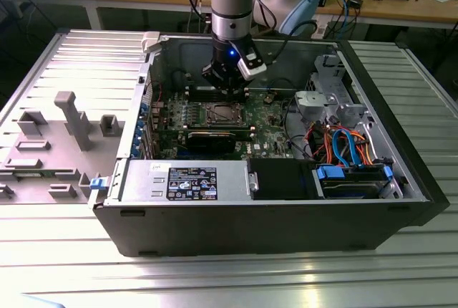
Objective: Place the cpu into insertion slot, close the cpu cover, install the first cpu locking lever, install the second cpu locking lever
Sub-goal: 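Install the first cpu locking lever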
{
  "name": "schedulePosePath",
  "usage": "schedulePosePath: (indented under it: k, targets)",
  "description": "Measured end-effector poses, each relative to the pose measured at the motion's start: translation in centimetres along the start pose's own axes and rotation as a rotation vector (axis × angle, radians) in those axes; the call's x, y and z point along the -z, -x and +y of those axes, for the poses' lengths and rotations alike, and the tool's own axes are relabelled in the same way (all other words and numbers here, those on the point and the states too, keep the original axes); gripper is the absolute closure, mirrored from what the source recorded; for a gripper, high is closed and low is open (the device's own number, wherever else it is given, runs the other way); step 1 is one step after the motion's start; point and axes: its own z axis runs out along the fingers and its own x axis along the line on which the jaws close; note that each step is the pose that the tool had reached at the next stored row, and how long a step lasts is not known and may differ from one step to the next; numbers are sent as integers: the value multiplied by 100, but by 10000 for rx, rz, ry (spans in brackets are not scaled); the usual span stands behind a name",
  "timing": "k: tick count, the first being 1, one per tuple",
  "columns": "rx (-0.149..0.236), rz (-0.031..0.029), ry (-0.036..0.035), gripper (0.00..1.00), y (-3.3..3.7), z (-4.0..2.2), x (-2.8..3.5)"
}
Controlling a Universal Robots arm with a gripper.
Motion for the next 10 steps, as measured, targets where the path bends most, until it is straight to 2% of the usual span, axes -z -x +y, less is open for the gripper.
schedulePosePath:
  k: [5,10]
  targets:
    - [0,-2,2,89,2,2,11]
    - [1,2,-20,89,29,11,-5]
